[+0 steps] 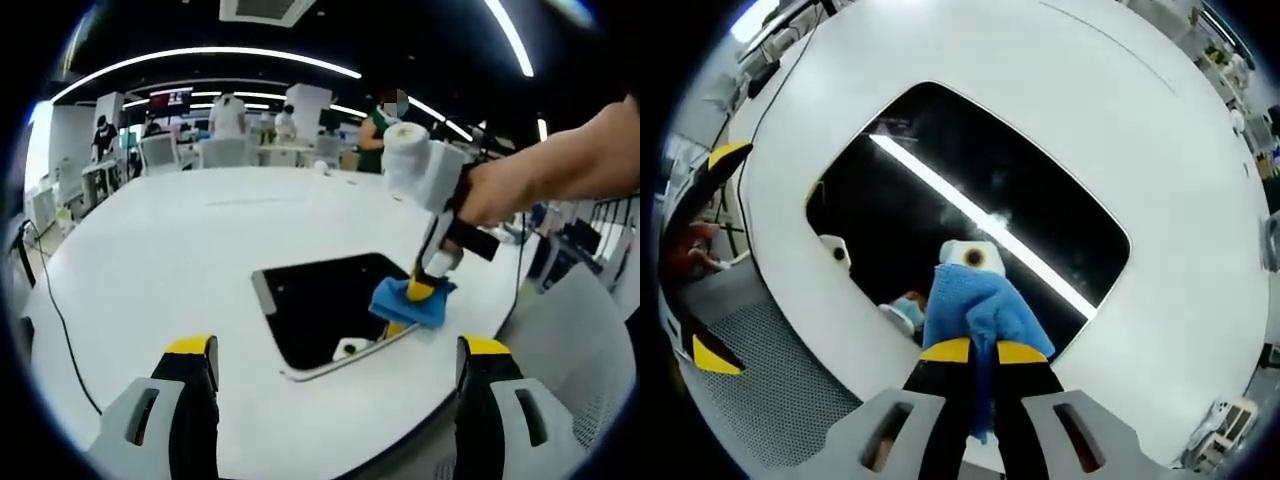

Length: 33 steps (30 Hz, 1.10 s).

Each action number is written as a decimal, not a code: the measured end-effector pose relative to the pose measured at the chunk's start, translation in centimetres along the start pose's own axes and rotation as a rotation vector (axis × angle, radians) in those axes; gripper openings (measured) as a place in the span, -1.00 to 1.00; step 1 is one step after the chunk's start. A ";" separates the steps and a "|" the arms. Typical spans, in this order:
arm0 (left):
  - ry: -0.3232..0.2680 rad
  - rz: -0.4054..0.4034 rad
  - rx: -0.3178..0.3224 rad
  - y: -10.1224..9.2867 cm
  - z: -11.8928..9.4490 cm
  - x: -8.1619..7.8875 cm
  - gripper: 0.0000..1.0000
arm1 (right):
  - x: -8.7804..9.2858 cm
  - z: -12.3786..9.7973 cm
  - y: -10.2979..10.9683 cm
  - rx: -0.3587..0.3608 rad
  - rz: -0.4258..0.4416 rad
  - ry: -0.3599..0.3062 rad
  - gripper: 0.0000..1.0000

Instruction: Wipe the mirror surface with the cleaning cloth until all visible marks leave the cleaned area.

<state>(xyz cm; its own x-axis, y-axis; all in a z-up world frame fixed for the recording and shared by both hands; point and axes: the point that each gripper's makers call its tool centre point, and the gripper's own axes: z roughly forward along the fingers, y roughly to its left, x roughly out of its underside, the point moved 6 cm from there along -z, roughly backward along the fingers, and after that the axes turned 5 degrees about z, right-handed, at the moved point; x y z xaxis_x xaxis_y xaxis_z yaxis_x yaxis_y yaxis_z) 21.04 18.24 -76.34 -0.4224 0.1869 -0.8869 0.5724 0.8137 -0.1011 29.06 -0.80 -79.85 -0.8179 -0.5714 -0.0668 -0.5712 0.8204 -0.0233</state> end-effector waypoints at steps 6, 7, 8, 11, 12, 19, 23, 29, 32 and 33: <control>0.006 0.029 -0.004 0.1 0.0 0.0 0.99 | 0.4 -0.8 0.4 -0.011 0.010 0.001 -0.97; -0.006 0.017 -0.008 0.2 -0.1 -0.1 0.99 | 0.5 -0.9 0.5 -0.012 0.009 0.001 -0.97; -0.007 0.010 -0.012 0.3 -0.1 -0.1 0.99 | 0.3 -0.8 0.5 -0.013 0.007 -0.001 -0.97; -0.003 0.016 -0.008 0.2 -0.1 0.0 0.99 | -0.1 -0.3 0.3 -0.009 0.000 0.001 -0.97; -0.004 0.020 -0.008 0.2 -0.1 -0.1 0.99 | -0.1 -0.3 0.4 -0.008 -0.002 0.001 -0.97; -0.008 -0.005 -0.017 0.3 -0.2 -0.1 0.99 | -0.7 -0.5 2.1 -0.012 -0.036 -0.015 -0.97; -0.002 0.000 -0.012 0.2 -0.1 0.0 0.99 | -1.4 -0.1 2.5 -0.013 -0.049 -0.009 -0.97; -0.001 0.002 -0.013 0.2 -0.2 0.0 0.99 | -1.3 -0.5 3.1 0.000 -0.081 -0.004 -0.97; 0.000 0.003 -0.009 0.2 -0.2 0.0 0.99 | -1.9 -0.4 3.7 -0.045 -0.053 -0.024 -0.97; 0.000 0.005 -0.009 0.2 -0.2 0.0 0.99 | -1.9 -0.4 4.0 -0.036 -0.063 -0.022 -0.97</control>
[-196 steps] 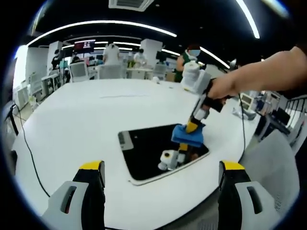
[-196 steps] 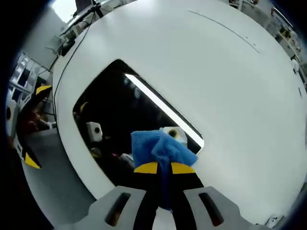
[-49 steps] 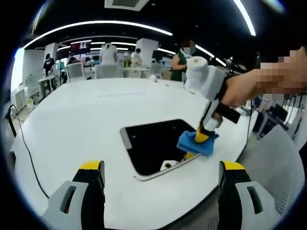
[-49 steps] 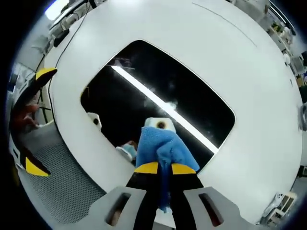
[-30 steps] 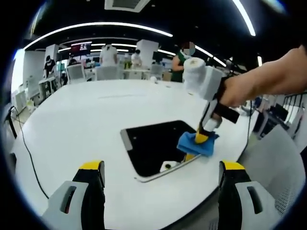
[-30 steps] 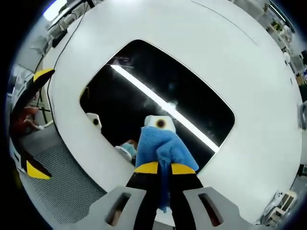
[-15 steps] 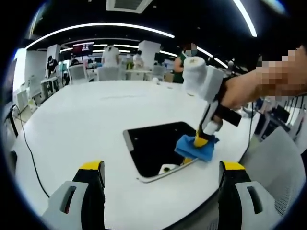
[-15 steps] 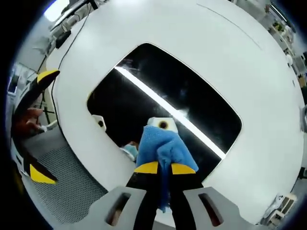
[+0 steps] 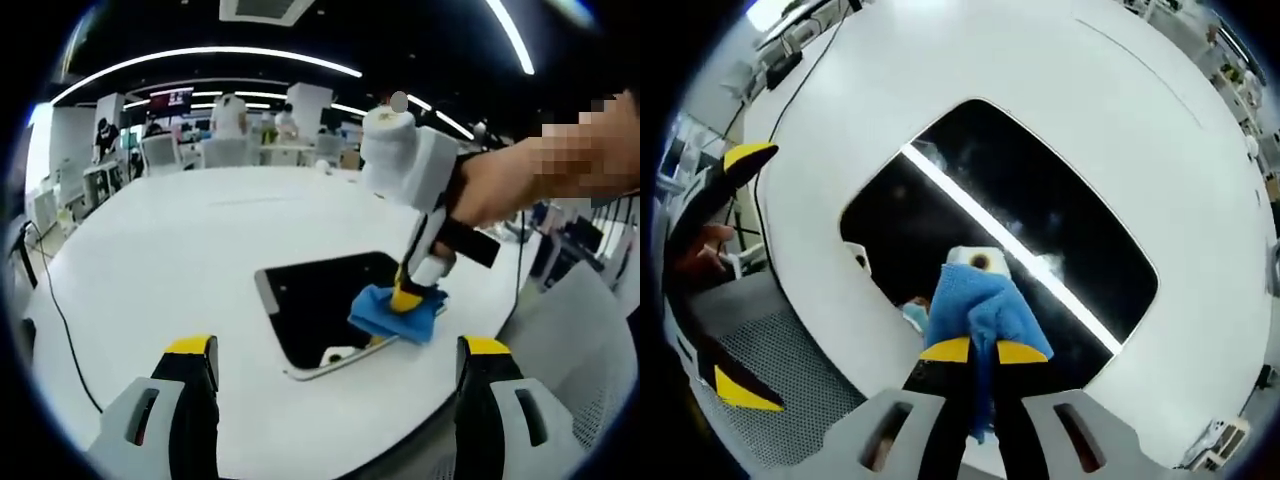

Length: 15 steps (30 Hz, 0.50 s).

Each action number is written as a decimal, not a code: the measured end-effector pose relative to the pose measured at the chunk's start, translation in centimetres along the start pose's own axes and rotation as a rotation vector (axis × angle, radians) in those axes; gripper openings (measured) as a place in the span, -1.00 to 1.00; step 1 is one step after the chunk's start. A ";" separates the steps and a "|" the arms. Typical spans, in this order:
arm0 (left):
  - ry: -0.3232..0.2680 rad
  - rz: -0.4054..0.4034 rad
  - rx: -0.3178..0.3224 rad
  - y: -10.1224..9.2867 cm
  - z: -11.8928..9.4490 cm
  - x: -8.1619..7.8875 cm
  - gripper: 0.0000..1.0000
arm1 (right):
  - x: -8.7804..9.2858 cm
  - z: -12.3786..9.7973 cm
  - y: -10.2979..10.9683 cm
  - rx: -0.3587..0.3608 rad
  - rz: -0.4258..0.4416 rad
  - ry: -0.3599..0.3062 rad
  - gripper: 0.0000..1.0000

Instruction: Wipe the mirror surface with the cleaning cloth until all visible marks leave the cleaned area.

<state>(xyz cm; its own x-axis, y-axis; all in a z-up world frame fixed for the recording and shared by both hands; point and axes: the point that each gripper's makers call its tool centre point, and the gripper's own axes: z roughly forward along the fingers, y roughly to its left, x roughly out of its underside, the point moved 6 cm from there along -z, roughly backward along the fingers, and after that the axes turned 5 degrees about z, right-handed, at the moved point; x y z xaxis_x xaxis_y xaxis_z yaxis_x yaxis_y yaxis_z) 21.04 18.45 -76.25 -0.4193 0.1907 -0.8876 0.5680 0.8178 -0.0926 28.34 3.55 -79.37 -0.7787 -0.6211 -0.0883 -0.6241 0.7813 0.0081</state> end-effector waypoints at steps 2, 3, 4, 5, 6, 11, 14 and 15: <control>0.002 0.001 0.004 0.0 0.0 0.0 0.99 | -0.4 0.1 0.4 0.003 -0.024 -0.004 -0.97; 0.003 0.001 0.004 -0.1 0.0 0.0 0.99 | -0.6 0.1 0.7 -0.012 -0.019 -0.011 -0.97; 0.002 0.002 0.004 0.0 0.0 0.0 0.99 | -0.7 0.1 1.1 -0.018 -0.019 -0.011 -0.97; 0.001 0.000 0.004 0.0 0.0 0.0 0.99 | -0.9 0.3 1.2 -0.012 -0.030 -0.008 -0.97; 0.004 -0.003 0.003 0.0 0.0 0.0 0.99 | -1.0 0.4 1.2 -0.002 -0.049 -0.002 -0.97; 0.014 0.006 0.009 -0.2 0.1 0.1 0.99 | -1.9 0.7 1.8 -0.016 -0.060 -0.002 -0.97; 0.014 0.008 0.018 -0.3 0.1 0.1 0.99 | -2.0 0.3 2.4 -0.032 -0.052 -0.014 -0.97; 0.016 0.011 0.019 -0.3 0.1 0.1 0.99 | -2.0 0.1 2.8 -0.028 -0.058 -0.013 -0.97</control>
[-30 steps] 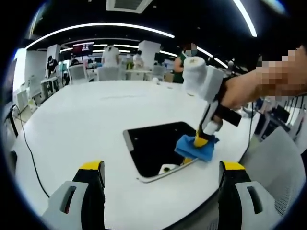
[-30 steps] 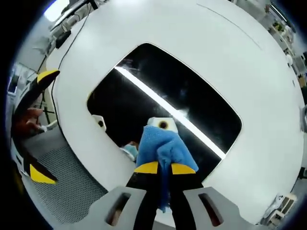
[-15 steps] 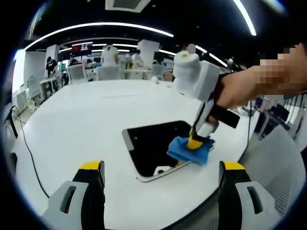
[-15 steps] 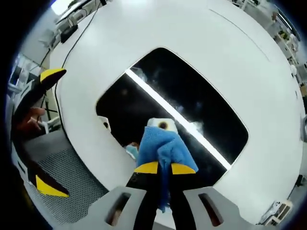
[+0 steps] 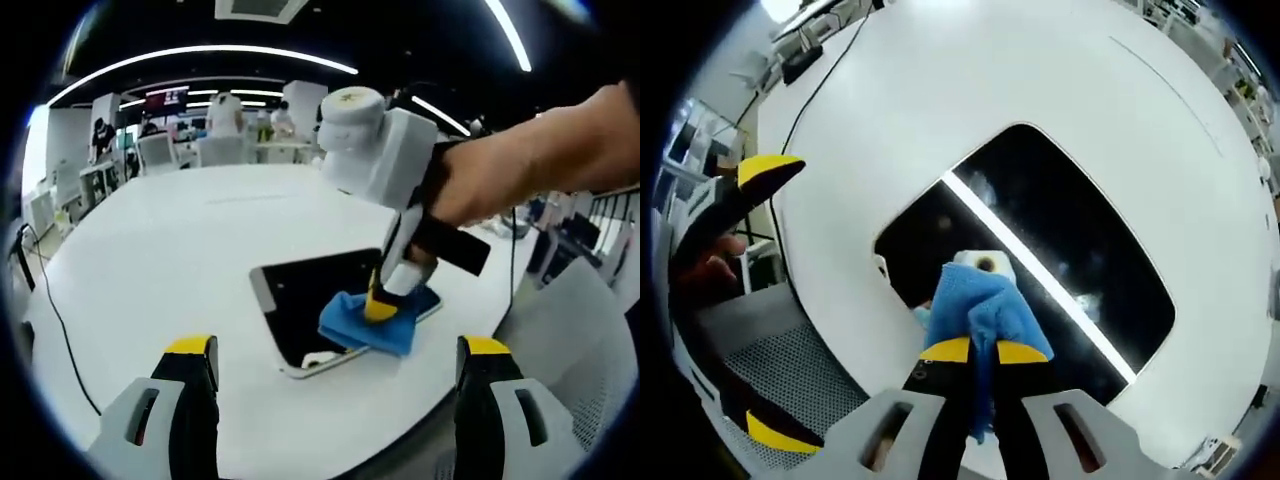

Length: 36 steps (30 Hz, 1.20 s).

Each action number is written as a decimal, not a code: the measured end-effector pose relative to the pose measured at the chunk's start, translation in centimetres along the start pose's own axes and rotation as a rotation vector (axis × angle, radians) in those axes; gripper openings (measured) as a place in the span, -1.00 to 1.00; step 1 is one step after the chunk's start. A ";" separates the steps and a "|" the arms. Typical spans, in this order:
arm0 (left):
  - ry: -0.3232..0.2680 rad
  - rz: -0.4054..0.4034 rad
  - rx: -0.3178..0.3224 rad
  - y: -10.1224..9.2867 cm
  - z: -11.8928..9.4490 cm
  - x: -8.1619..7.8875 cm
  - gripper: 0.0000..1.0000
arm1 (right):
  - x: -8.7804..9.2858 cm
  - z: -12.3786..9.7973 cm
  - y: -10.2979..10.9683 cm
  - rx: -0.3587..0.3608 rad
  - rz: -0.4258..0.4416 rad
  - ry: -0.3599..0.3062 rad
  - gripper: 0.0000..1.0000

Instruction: Wipe the mirror surface with the cleaning cloth until all visible marks leave the cleaned area.

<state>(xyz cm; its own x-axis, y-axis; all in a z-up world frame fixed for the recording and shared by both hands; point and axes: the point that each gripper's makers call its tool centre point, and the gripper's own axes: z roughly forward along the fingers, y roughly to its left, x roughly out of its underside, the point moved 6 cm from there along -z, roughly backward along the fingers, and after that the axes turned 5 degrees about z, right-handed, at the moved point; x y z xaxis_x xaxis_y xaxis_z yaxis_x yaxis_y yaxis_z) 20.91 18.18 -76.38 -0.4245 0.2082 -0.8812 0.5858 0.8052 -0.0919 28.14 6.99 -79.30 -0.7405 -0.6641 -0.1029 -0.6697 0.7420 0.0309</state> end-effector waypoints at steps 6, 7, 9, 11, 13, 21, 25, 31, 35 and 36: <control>0.001 0.010 -0.018 0.2 -0.1 -0.1 0.99 | -1.2 0.4 1.0 -0.002 -0.033 -0.006 -0.97; -0.001 0.008 -0.020 0.3 -0.1 -0.1 0.99 | -1.5 0.5 1.3 -0.015 -0.033 -0.014 -0.97; 0.004 0.005 -0.021 0.3 -0.1 0.0 0.99 | -1.6 0.3 1.7 -0.019 -0.033 -0.016 -0.97; 0.005 0.011 -0.022 0.3 -0.1 0.0 0.99 | -1.9 0.5 2.0 -0.014 -0.047 -0.015 -0.97; 0.006 0.011 -0.022 0.3 0.0 0.0 0.99 | -2.4 0.6 2.3 -0.036 -0.042 -0.025 -0.97; 0.005 0.003 -0.030 0.6 0.2 0.2 0.99 | -3.2 0.9 3.1 -0.028 -0.073 -0.016 -0.97; 0.005 -0.003 -0.029 0.7 0.2 0.2 0.99 | -3.3 0.8 3.4 -0.057 -0.053 -0.036 -0.97; 0.006 -0.004 -0.033 0.7 0.2 0.3 0.99 | -3.3 0.5 4.3 -0.046 -0.087 -0.037 -0.97; 0.005 -0.009 -0.038 0.7 0.2 0.2 0.99 | -3.5 0.7 4.1 -0.047 -0.100 -0.025 -0.97; 0.003 -0.010 -0.038 0.7 0.2 0.2 0.99 | -3.7 0.9 3.9 -0.050 -0.099 -0.023 -0.97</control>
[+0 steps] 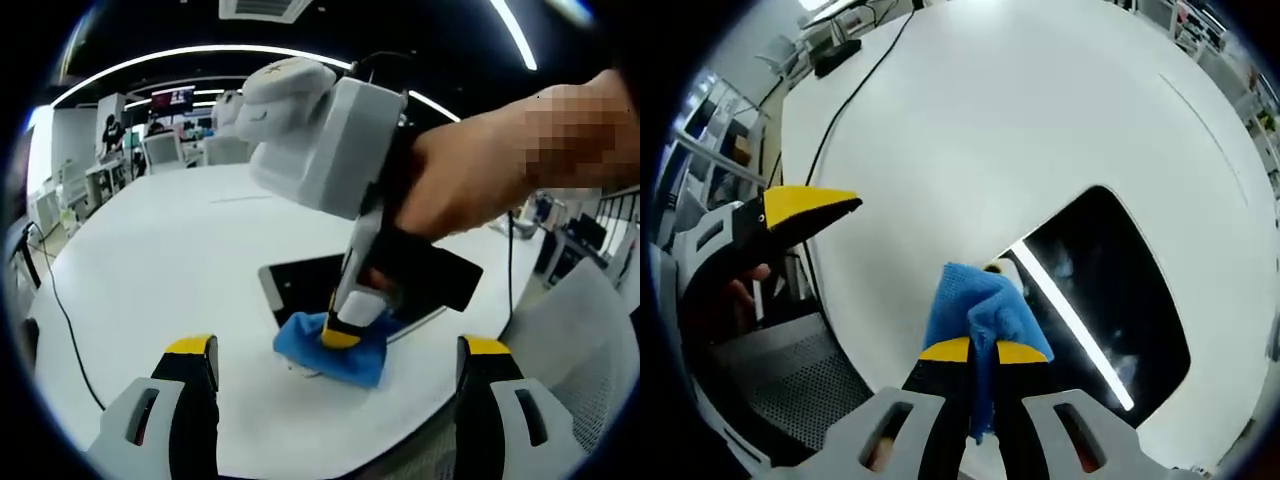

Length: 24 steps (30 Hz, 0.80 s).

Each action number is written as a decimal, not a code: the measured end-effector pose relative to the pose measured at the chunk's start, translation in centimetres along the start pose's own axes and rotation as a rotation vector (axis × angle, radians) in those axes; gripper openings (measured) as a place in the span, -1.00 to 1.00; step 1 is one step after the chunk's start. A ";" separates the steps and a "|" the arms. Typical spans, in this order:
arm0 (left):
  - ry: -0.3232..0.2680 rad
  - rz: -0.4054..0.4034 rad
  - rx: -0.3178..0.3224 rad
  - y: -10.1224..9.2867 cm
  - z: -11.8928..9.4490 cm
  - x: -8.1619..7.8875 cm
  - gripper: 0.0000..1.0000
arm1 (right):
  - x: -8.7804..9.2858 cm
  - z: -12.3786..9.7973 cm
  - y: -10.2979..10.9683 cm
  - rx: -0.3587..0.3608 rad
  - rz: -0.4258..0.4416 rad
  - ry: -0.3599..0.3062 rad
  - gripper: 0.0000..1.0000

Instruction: Wipe the mirror surface with the cleaning cloth until all visible marks leave the cleaned area.

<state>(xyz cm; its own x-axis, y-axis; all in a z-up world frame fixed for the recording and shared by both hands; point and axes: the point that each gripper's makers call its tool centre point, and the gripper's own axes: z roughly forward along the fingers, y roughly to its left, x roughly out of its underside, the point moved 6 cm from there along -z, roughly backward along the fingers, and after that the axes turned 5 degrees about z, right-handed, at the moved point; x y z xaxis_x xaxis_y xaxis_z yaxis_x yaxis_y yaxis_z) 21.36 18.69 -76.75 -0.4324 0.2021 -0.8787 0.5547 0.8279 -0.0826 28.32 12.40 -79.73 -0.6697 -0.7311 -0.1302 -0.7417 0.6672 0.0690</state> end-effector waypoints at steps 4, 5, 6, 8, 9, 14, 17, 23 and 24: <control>-0.002 -0.003 -0.004 0.0 0.0 0.0 0.99 | 0.1 -0.1 0.1 -0.003 0.000 0.002 -0.97; -0.002 -0.006 -0.006 0.0 0.0 0.0 0.99 | 0.2 -0.2 0.1 -0.001 -0.007 0.000 -0.97; -0.001 -0.011 -0.007 0.0 0.0 0.0 0.99 | 0.4 -0.3 0.2 0.000 -0.009 -0.003 -0.97; -0.004 -0.012 -0.007 0.0 -0.1 0.0 0.99 | 0.5 -0.5 0.2 -0.005 -0.006 -0.006 -0.97; -0.004 -0.013 -0.006 -0.1 -0.1 0.0 0.99 | 0.5 -0.5 0.2 -0.008 -0.003 -0.006 -0.97; -0.002 -0.014 -0.002 -0.2 -0.1 0.0 0.99 | 0.0 0.2 -0.1 -0.010 -0.007 -0.007 -0.97; -0.002 -0.016 -0.002 -0.2 -0.1 0.0 0.99 | 0.0 0.3 -0.2 -0.011 -0.006 -0.009 -0.97; 0.002 -0.016 0.000 -0.3 -0.2 0.0 0.99 | 0.0 0.1 -0.1 -0.016 -0.008 -0.003 -0.97; 0.002 -0.017 -0.001 -0.3 -0.2 0.0 0.99 | -0.2 0.4 -0.2 -0.017 -0.008 -0.001 -0.97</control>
<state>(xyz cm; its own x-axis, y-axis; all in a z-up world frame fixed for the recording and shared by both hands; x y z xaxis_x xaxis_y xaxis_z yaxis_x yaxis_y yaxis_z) 21.10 18.56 -76.61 -0.4430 0.1893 -0.8763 0.5470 0.8315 -0.0969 28.62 12.42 -80.12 -0.6637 -0.7363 -0.1318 -0.7476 0.6588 0.0844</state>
